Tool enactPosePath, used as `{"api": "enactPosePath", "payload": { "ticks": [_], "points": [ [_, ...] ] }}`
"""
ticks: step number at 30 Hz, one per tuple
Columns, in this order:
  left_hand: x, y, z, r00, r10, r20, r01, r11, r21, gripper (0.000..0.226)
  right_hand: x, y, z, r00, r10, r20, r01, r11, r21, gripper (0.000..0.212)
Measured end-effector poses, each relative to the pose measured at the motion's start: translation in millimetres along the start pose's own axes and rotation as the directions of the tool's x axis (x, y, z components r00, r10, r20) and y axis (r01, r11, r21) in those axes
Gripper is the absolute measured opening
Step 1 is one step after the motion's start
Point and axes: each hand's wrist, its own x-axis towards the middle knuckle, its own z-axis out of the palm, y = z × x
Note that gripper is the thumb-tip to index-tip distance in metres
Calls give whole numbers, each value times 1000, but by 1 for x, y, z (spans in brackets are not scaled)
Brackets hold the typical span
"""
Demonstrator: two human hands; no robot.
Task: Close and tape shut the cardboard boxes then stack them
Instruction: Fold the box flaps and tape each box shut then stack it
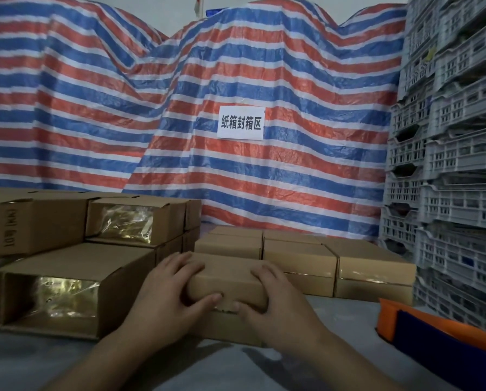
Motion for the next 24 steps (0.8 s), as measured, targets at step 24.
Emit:
{"api": "enactPosePath", "payload": {
  "ticks": [24],
  "points": [
    [56,-30,36,997,77,-26,-67,958,278,79,54,24,53,995,4,-101,-30,966,-258,89]
  ]
}}
